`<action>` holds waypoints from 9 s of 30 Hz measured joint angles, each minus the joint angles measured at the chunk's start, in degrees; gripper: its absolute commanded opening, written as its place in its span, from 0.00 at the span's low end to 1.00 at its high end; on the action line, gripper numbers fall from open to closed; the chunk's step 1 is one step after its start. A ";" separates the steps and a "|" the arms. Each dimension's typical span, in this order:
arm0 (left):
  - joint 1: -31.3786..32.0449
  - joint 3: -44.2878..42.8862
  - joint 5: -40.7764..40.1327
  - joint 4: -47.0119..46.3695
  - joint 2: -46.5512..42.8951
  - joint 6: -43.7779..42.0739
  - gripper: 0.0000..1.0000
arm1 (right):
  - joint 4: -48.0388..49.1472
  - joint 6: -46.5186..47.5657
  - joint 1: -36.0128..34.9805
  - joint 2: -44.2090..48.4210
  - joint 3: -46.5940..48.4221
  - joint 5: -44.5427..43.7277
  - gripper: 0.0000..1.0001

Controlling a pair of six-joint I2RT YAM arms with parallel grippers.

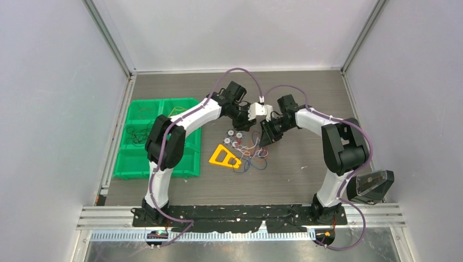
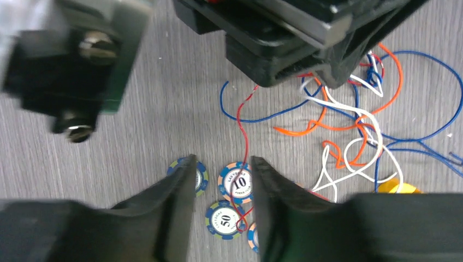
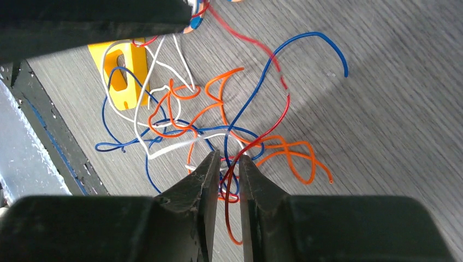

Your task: Untangle the cables

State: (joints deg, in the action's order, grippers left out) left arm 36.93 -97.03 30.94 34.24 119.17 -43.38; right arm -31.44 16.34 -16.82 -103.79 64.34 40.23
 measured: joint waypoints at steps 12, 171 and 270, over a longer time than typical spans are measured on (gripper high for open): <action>-0.61 2.34 0.33 5.22 -6.03 -0.13 0.00 | 2.58 -1.75 0.44 0.42 -1.36 -1.40 0.27; -3.52 17.16 11.21 -32.54 -34.80 46.60 0.68 | 41.72 -54.21 7.91 31.95 5.29 16.20 0.05; -8.87 15.80 32.30 -57.16 -31.12 89.20 0.00 | 31.98 -17.75 1.68 39.82 -9.77 15.96 0.51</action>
State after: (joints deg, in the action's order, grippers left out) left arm 28.05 -81.23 63.24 -22.92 88.05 45.82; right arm 0.54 -1.41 -15.14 -63.96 54.57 56.18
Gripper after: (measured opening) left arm 0.010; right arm 0.542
